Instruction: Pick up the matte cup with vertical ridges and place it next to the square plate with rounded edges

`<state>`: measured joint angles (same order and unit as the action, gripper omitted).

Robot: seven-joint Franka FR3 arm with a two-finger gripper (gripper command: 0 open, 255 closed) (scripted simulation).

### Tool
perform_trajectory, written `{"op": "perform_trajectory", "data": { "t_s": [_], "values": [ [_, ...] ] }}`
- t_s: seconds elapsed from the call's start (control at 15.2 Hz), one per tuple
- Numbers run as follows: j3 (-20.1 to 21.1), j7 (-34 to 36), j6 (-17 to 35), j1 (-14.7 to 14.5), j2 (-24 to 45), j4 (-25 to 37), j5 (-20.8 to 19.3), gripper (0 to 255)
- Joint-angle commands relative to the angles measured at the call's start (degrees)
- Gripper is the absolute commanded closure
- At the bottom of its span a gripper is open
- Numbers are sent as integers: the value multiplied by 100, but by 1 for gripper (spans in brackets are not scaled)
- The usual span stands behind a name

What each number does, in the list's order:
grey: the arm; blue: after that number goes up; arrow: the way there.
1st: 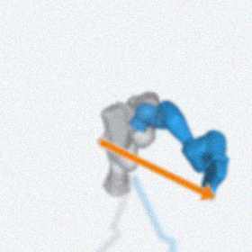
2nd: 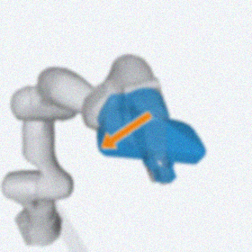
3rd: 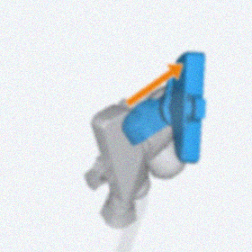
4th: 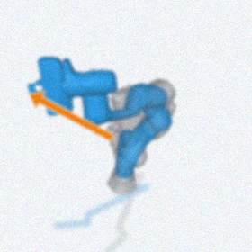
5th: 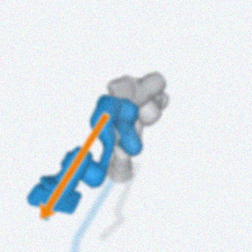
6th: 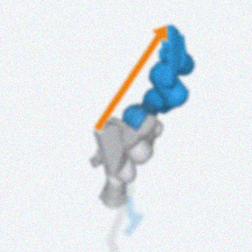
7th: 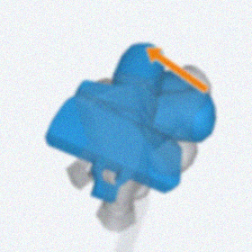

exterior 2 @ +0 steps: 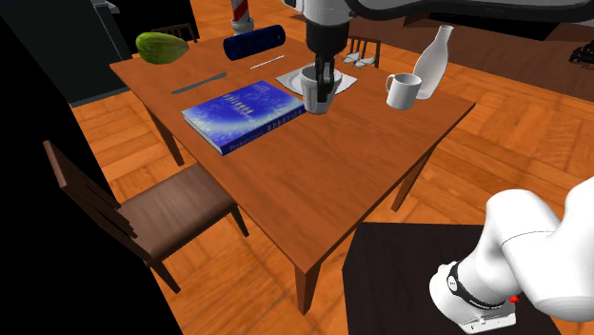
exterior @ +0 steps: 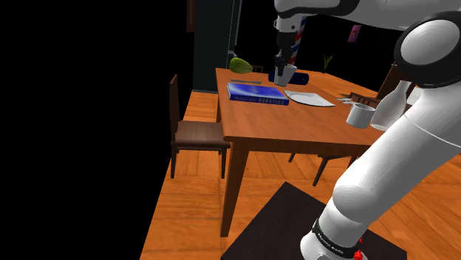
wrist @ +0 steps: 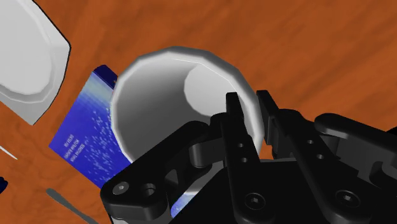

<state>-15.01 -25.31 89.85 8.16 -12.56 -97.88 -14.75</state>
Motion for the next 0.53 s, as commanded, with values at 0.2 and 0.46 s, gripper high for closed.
{"op": "perform_trajectory", "data": {
  "t_s": [0.2,0.46],
  "values": [
    [-446,-691,165,261,-42,-38,-46,255],
    [-837,-1273,286,463,63,79,-25,255]
  ]
}}
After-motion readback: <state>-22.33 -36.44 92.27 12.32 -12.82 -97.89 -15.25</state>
